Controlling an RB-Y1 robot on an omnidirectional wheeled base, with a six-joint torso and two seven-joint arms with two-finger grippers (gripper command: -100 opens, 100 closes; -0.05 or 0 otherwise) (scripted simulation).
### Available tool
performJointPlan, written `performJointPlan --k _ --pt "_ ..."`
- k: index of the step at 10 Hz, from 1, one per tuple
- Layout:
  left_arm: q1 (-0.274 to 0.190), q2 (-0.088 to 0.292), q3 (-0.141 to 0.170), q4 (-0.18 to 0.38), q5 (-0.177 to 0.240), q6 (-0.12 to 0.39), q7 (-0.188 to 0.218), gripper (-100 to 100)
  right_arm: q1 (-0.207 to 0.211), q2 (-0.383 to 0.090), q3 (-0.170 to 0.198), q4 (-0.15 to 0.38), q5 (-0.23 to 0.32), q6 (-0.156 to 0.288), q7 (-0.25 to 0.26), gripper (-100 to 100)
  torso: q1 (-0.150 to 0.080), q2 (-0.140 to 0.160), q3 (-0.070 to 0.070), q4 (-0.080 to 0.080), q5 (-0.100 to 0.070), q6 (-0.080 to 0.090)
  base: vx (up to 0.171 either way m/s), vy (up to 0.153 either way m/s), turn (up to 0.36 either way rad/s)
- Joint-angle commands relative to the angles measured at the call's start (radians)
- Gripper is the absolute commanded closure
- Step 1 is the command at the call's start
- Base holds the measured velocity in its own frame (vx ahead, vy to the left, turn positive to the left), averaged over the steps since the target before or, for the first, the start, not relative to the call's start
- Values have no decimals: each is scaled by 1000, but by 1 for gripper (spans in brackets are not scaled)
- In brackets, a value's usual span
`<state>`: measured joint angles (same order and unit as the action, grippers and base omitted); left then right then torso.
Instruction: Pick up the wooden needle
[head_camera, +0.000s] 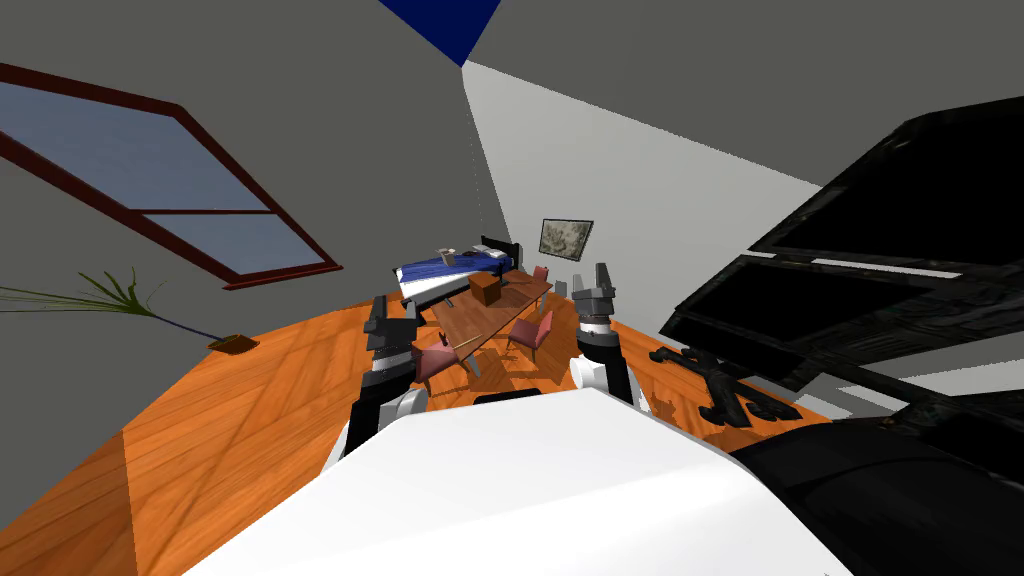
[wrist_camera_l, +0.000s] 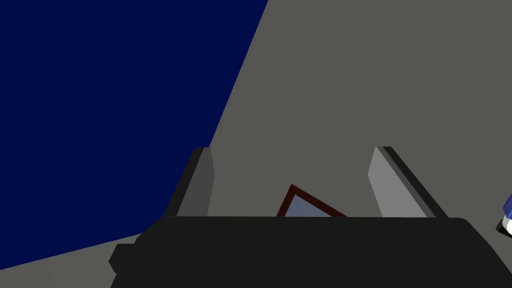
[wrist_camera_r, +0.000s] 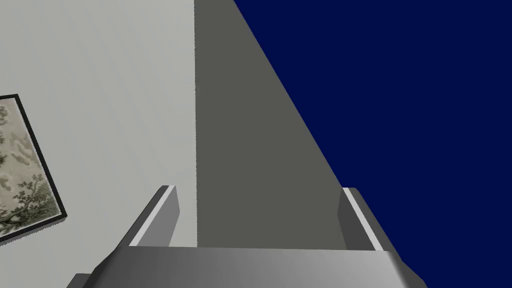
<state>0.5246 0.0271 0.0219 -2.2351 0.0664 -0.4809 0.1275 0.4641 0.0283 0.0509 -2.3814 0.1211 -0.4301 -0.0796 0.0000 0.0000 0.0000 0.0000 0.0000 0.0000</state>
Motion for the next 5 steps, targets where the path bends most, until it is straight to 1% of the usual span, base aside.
performJointPlan --k 1,3,5 --pt "-15 38 9 31 6 27 2 -100 0 0 0 0 0 0 0 0 0 0 0 0 0 0 11 -15 -86" --pt "-37 71 23 74 14 67 4 -100 0 0 0 0 0 0 0 0 -1 -2 -1 0 0 0 29 -26 -86" --pt "-67 102 42 125 25 123 8 -100 0 0 0 0 0 0 0 0 -1 -2 -1 -1 0 0 28 -31 -106"
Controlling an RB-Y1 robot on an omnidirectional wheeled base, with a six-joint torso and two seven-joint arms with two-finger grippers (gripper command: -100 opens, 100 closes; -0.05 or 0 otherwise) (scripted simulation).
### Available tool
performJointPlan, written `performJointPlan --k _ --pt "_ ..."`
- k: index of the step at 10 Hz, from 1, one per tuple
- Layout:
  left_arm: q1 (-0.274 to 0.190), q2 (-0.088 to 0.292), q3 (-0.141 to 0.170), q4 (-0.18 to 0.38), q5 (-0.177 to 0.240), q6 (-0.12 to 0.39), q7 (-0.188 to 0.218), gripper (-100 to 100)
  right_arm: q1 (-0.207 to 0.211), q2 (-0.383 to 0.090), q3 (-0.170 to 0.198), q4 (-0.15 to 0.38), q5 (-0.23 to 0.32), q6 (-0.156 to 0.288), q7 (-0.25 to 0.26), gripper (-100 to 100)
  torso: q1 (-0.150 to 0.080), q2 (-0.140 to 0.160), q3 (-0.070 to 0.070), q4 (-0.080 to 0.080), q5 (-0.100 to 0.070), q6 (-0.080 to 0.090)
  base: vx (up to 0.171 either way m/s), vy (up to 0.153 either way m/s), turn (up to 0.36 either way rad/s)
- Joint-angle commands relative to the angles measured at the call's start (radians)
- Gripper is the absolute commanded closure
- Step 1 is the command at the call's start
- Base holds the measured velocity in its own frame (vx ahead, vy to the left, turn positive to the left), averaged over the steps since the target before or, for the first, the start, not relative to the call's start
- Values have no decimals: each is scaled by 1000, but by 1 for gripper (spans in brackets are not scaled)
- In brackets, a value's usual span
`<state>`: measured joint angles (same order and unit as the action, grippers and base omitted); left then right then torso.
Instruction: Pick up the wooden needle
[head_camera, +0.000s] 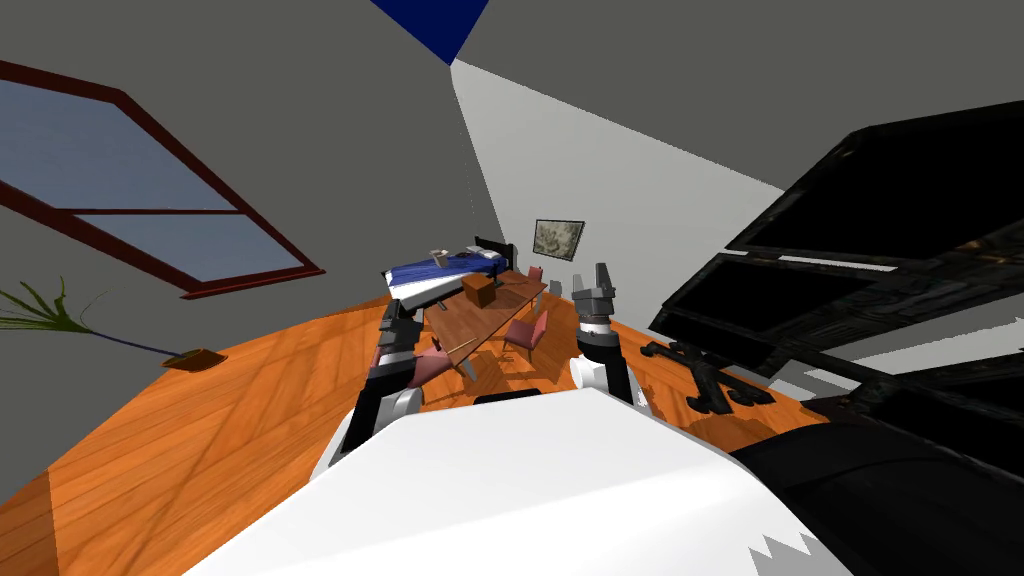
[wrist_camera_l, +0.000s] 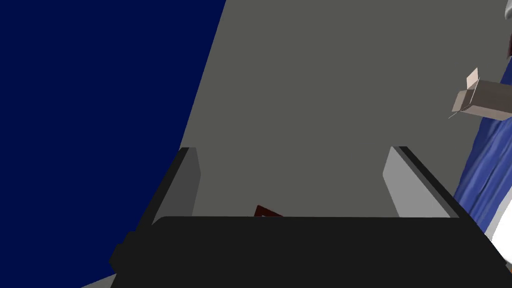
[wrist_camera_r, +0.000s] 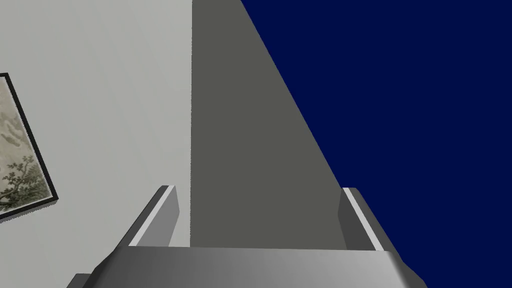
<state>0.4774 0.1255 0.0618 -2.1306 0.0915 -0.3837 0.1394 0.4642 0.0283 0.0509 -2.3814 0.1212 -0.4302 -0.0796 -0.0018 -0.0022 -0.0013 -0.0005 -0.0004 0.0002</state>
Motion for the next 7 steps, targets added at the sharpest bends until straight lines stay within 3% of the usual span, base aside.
performJointPlan --k 1,5,7 --pt "-38 18 13 50 6 50 -2 -100 0 0 0 0 0 0 0 0 0 0 0 0 0 0 39 -42 -125" --pt "-79 46 37 130 18 133 2 -100 0 0 0 0 0 0 0 0 -1 -1 0 0 0 0 32 -35 -76" --pt "-125 71 65 195 32 201 7 -100 0 0 0 0 0 0 0 0 0 0 0 0 0 0 35 -41 -126"
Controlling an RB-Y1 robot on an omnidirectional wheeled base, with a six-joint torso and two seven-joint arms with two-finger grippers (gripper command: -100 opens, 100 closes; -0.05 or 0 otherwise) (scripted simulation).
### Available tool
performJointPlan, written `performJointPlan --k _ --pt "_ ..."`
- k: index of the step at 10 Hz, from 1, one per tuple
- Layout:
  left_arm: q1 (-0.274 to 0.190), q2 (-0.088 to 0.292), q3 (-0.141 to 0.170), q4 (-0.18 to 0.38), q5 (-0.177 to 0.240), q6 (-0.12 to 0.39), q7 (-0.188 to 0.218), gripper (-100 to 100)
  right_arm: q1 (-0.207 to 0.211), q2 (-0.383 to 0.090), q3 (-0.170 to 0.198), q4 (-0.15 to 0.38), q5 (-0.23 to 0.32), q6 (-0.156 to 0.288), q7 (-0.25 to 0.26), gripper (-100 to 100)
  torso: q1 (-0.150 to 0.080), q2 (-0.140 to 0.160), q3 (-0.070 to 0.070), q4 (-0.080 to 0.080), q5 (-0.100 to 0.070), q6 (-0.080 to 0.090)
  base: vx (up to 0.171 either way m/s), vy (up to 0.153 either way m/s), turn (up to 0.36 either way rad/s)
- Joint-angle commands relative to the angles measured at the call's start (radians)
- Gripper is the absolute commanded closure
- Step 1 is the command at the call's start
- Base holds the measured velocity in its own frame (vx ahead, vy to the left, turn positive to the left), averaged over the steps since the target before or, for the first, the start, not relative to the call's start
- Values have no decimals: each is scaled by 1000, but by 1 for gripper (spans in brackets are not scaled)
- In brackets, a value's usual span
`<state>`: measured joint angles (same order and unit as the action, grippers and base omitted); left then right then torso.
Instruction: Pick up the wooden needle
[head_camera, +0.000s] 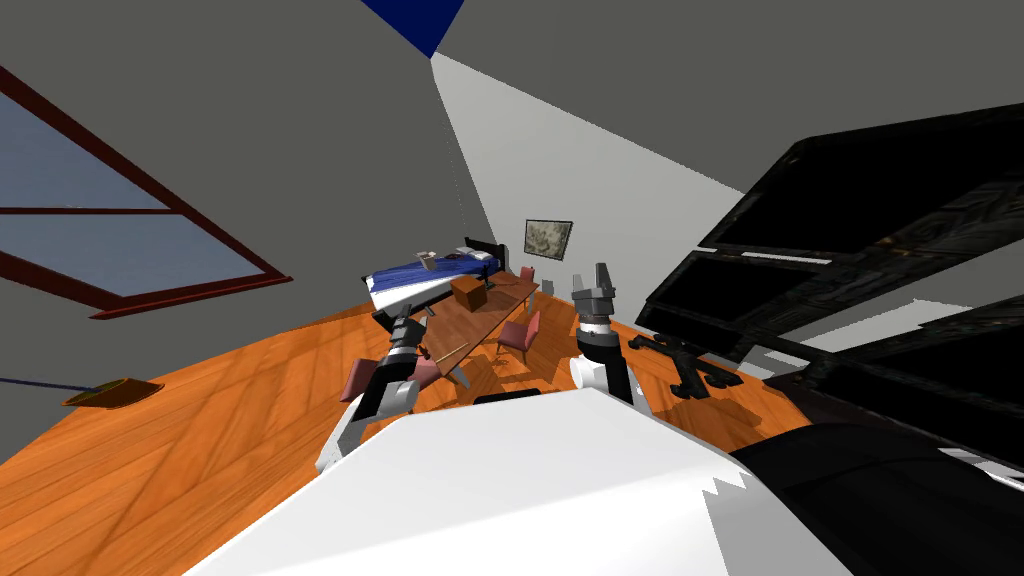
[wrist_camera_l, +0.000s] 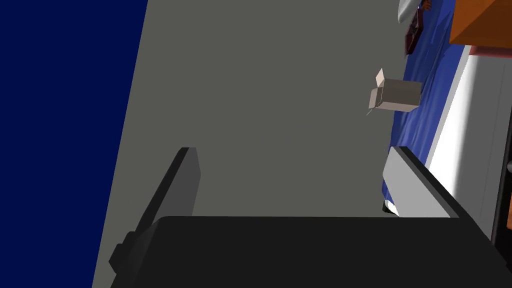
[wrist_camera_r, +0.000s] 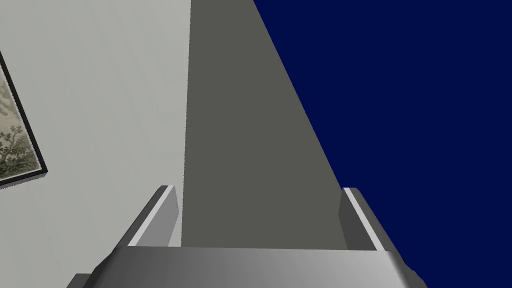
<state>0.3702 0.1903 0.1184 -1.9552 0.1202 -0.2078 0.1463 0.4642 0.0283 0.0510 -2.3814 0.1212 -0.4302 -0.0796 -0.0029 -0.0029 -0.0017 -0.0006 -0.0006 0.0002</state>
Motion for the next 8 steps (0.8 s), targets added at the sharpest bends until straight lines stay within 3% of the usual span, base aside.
performJointPlan --k 1,4,5,6,7,8 --pt "-18 6 8 34 4 41 0 -100 0 0 0 0 0 0 0 0 0 0 0 0 0 0 33 -34 -46" --pt "-67 28 37 119 19 124 5 -100 0 0 0 0 0 0 0 0 1 1 1 0 0 0 31 -33 -87" --pt "-67 28 37 119 19 130 5 -100 0 0 0 0 0 0 0 0 1 1 0 0 0 0 30 -26 -60" --pt "-91 38 53 163 28 168 7 -100 0 0 0 0 0 0 0 0 1 1 0 0 0 0 31 -37 -111" --pt "-91 38 53 164 28 175 7 -100 0 0 0 0 0 0 0 0 0 1 0 0 0 0 30 -28 -60" --pt "-116 48 68 208 38 215 9 -100 0 0 0 0 0 0 0 0 1 1 1 0 0 -1 39 -29 -116"
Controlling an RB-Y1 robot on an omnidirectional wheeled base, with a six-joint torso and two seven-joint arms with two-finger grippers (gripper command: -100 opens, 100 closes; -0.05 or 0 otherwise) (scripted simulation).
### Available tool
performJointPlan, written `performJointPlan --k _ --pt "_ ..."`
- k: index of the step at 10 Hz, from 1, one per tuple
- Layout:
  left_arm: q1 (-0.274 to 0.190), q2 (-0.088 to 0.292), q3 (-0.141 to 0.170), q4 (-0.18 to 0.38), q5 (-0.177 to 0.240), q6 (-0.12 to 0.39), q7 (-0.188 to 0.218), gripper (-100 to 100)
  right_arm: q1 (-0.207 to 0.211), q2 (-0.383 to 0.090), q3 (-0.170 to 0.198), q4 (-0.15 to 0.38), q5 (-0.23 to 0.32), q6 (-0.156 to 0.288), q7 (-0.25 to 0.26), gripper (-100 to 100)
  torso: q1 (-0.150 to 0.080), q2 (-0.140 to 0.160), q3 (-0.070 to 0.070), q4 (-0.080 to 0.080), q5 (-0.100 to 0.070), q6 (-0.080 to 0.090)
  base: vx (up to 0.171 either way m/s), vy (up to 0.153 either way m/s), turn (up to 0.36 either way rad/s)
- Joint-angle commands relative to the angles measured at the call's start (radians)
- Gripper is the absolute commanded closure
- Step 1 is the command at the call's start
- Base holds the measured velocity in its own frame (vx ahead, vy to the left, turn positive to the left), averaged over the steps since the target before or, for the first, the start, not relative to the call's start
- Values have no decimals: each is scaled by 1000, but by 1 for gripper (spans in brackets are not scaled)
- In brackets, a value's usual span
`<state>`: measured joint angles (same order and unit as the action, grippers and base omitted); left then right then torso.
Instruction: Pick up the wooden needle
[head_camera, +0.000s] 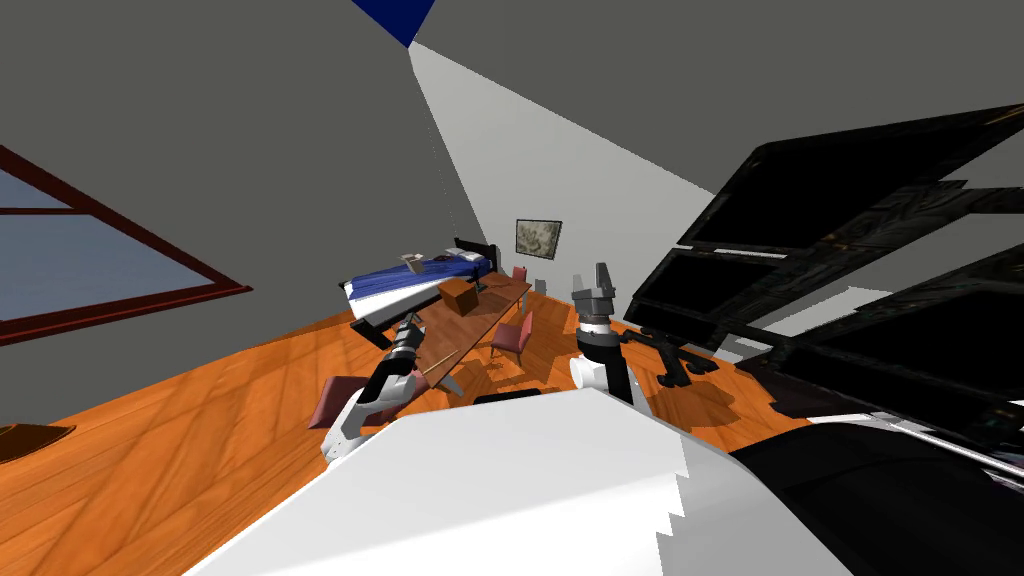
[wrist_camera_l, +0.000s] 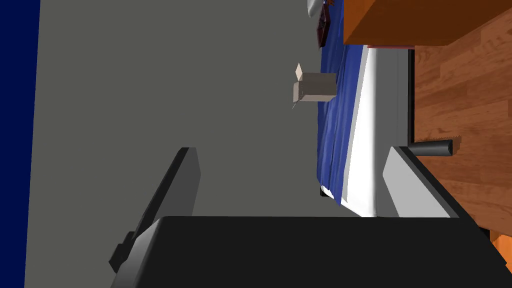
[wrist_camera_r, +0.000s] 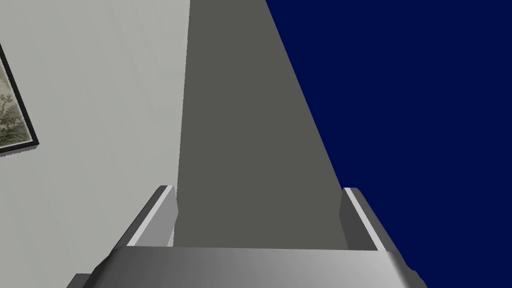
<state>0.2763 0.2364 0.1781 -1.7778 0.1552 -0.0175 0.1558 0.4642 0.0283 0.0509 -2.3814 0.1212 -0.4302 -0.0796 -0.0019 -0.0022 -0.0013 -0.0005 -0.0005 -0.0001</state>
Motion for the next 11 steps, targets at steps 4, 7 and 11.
performJointPlan --k 4,7,11 --pt "-69 21 39 118 25 121 2 -100 0 0 0 0 0 0 0 0 0 0 0 0 0 0 33 -23 -86" --pt "-92 30 54 187 37 165 3 -100 0 0 0 0 0 0 0 0 1 0 0 0 0 0 36 -12 -90" --pt "-134 47 85 294 65 248 3 -100 0 0 0 0 0 0 0 0 1 0 0 0 0 0 32 -6 -91"
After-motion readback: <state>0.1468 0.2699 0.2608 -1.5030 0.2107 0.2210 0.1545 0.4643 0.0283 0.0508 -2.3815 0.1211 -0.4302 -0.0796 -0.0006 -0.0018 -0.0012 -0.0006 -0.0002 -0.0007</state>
